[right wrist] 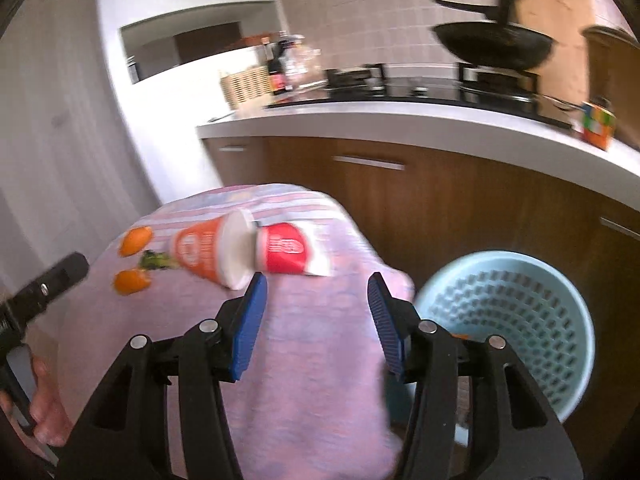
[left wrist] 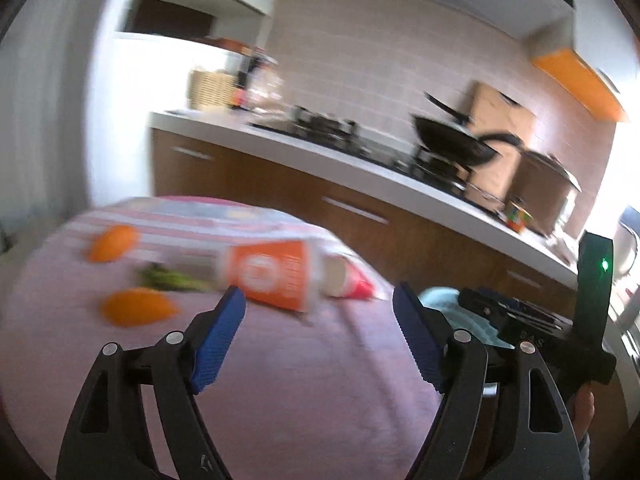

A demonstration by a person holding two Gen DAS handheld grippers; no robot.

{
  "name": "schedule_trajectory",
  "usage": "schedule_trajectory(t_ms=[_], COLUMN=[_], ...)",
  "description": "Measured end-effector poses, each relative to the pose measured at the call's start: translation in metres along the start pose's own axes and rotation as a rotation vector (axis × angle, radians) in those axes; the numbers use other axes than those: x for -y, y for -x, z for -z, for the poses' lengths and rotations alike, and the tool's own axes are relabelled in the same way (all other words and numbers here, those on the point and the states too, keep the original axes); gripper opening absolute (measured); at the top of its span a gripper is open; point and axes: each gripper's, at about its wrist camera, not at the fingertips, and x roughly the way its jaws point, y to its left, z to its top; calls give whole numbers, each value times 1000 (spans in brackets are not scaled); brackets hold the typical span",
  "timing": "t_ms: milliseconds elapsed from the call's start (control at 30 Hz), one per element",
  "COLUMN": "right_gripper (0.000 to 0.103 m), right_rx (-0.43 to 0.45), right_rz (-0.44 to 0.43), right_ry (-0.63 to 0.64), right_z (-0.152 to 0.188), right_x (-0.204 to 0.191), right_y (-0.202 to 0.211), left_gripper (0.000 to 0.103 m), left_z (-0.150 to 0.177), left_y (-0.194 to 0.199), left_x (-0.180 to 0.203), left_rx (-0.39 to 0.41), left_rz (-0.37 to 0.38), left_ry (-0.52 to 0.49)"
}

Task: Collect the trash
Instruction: 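Move both tools back toward the paper cups and peels on the table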

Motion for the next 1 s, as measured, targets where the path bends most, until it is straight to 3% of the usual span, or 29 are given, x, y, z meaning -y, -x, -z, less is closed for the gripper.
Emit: schedule_trajectory(t_ms=[200, 367, 533, 767, 900, 1000], right_gripper=[49, 49, 49, 49, 49, 49], right_rx=[-1, -9, -44, -82, -106, -129], right_rz=[-79, -114, -123, -114, -117, -167], right_ry=[64, 94, 109, 125, 128, 125], right_z=[4, 9, 11, 15, 16, 14], right_x=[-57, -90, -106, -112, -116, -126], right_y=[-33, -63, -84, -96, -102, -103], left_gripper=[74, 74, 74, 74, 74, 74], left_z=[-10, -10, -7, -12, -31, -44], left_y=[41, 43, 11, -35, -64, -91], left_x=[-83, -133, -160, -176, -189, -204], left_rx=[73, 55, -35, -123, -144, -172], left_rz=[-157, -215, -224, -251, -291, -339], left_ry=[97, 169, 182, 125, 88, 45])
